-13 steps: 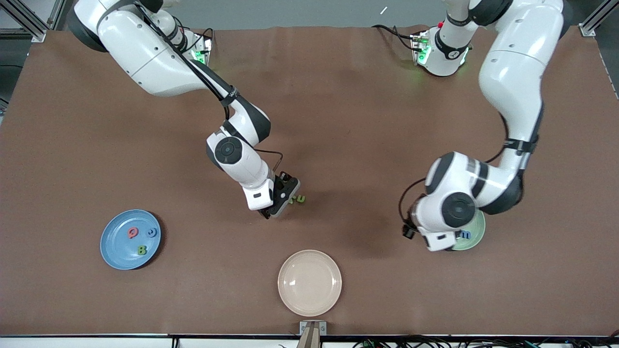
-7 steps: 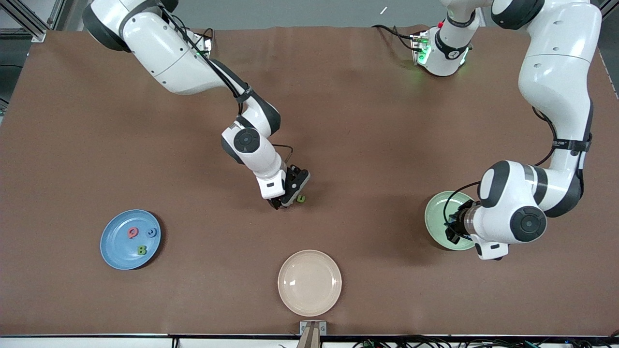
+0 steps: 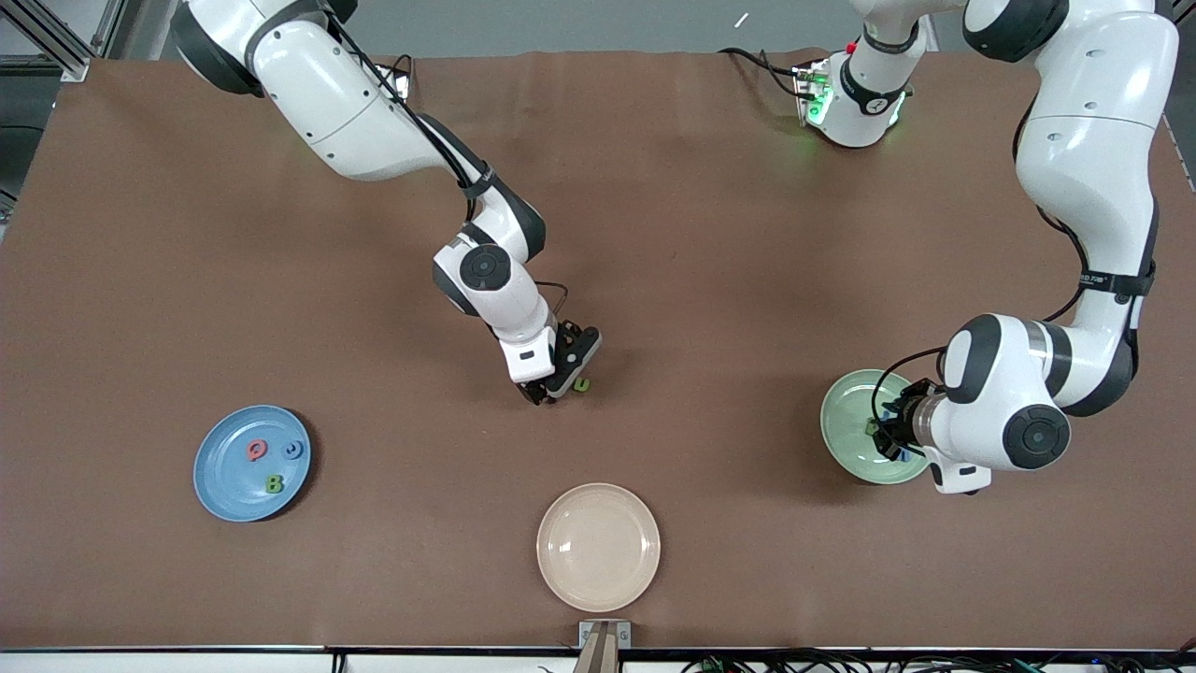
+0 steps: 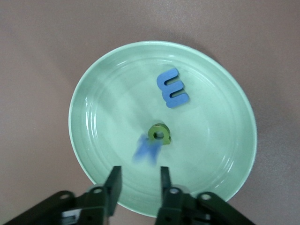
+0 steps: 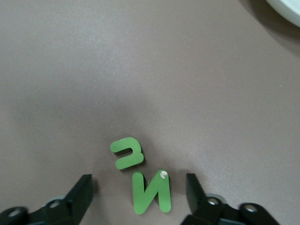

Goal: Sort uppercase to blue plate, lowercase to green plate
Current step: 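Grasp the green N with the right gripper while the left gripper reaches u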

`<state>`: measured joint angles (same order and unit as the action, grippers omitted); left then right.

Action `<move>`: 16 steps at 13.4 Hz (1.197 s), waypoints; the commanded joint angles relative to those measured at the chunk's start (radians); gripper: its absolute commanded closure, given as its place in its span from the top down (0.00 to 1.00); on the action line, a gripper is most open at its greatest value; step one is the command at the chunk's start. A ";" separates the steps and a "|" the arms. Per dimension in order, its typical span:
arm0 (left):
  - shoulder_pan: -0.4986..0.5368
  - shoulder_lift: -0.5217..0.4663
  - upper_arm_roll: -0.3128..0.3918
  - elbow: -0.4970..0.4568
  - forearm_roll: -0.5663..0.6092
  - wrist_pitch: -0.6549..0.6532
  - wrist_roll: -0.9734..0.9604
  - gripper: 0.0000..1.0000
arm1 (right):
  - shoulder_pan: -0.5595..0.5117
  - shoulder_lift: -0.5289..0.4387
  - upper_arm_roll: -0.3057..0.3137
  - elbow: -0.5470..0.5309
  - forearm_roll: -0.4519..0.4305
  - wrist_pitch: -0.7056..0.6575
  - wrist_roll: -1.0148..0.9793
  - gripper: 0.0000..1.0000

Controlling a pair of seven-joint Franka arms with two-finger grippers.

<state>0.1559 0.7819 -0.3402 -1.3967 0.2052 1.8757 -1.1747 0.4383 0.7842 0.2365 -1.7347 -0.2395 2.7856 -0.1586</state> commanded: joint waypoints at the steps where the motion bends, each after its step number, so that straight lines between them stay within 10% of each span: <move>1: 0.014 -0.027 -0.016 -0.025 0.007 -0.010 0.004 1.00 | 0.027 -0.011 -0.025 -0.016 -0.003 0.020 0.028 0.45; 4: -0.005 -0.049 -0.029 -0.024 0.007 -0.026 -0.011 1.00 | 0.027 -0.011 -0.023 -0.014 -0.001 0.020 0.050 0.08; 16: -0.355 0.014 -0.132 0.038 -0.101 0.158 -0.419 1.00 | -0.137 -0.043 -0.011 0.006 0.000 -0.087 0.030 0.05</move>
<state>-0.1499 0.7778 -0.4823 -1.3834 0.1179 1.9944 -1.5665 0.3482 0.7695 0.2097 -1.7166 -0.2391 2.7364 -0.1178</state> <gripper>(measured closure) 0.000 0.674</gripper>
